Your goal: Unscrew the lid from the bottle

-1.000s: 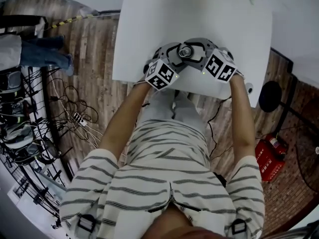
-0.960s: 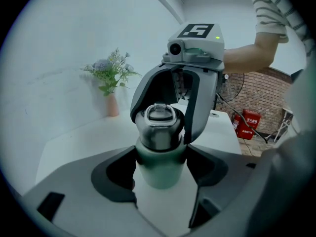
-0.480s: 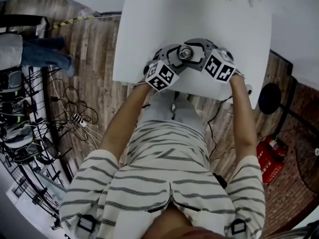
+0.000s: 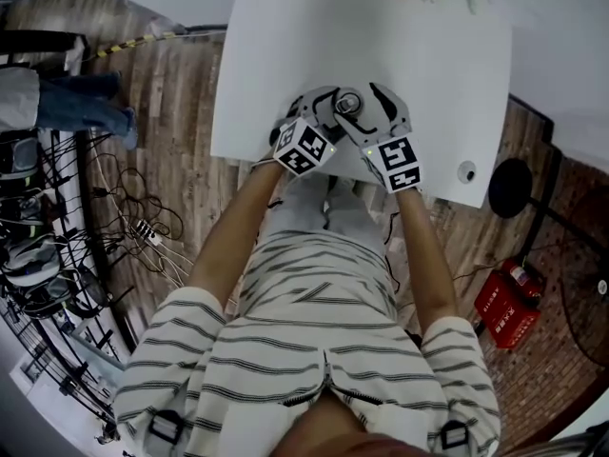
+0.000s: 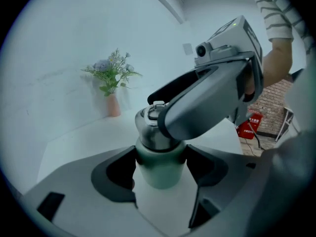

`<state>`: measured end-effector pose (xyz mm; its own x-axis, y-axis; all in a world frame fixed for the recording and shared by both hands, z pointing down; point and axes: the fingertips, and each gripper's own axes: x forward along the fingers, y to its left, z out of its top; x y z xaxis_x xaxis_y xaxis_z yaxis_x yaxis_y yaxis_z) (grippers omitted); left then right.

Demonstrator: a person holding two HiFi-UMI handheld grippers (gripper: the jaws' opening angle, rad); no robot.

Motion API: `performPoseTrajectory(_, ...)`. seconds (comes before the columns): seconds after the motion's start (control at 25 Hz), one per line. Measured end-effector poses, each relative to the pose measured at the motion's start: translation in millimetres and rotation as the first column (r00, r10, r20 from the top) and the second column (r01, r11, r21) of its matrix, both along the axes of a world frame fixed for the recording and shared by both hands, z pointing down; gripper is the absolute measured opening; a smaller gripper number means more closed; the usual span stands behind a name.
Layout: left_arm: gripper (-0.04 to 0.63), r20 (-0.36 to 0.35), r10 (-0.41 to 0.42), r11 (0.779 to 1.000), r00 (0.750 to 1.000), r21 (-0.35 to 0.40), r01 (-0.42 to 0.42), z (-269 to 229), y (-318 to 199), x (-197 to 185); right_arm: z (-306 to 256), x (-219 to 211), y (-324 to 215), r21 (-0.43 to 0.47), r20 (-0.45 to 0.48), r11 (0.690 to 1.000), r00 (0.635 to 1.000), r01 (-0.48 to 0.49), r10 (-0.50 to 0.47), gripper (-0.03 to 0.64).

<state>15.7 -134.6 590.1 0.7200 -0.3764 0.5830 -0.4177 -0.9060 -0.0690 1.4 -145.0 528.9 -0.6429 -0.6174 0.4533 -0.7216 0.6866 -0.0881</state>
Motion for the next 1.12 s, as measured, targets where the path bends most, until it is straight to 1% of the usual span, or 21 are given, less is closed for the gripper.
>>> performPoseTrajectory(0.12,0.318,0.002,-0.002,1.000,1.000,0.001,0.002,1.7,-1.4,2.3,0.4,-0.2,0.9,-0.003,0.028,0.996,0.995,-0.093,0.093,0.354)
performPoseTrajectory(0.28,0.318,0.003,-0.004,1.000,1.000,0.001,0.004,2.0,-0.1,0.9,4.3,-2.9,1.7,-0.019,0.017,0.980,0.980,-0.197,0.197,0.325)
performPoseTrajectory(0.44,0.318,0.003,-0.005,1.000,1.000,0.004,0.005,0.7,1.9,0.1,6.4,-6.3,5.3,-0.029,0.009,0.972,0.972,-0.235,0.235,0.273)
performPoseTrajectory(0.56,0.319,0.002,-0.006,1.000,1.000,0.004,0.006,0.3,1.4,-0.4,5.9,-7.3,5.4,-0.026,0.001,0.971,0.971,-0.239,0.239,0.271)
performPoseTrajectory(0.72,0.318,0.002,-0.008,1.000,1.000,0.002,0.008,1.4,0.3,0.7,7.1,-5.9,5.0,-0.022,-0.001,0.977,0.977,-0.213,0.213,0.268)
performPoseTrajectory(0.8,0.318,0.002,-0.007,1.000,1.000,0.000,0.007,1.9,0.5,0.6,7.6,-6.2,5.7,-0.019,-0.003,0.983,0.983,-0.182,0.182,0.268)
performPoseTrajectory(0.96,0.318,-0.001,-0.005,1.000,1.000,0.001,0.005,0.9,0.2,0.0,7.0,-8.3,7.4,-0.010,-0.017,0.998,0.998,-0.058,0.058,0.268)
performPoseTrajectory(1.12,0.318,-0.002,-0.006,1.000,1.000,0.001,0.006,0.9,0.4,-0.2,7.3,-9.6,9.2,-0.009,-0.036,0.999,0.998,0.051,-0.052,0.268)
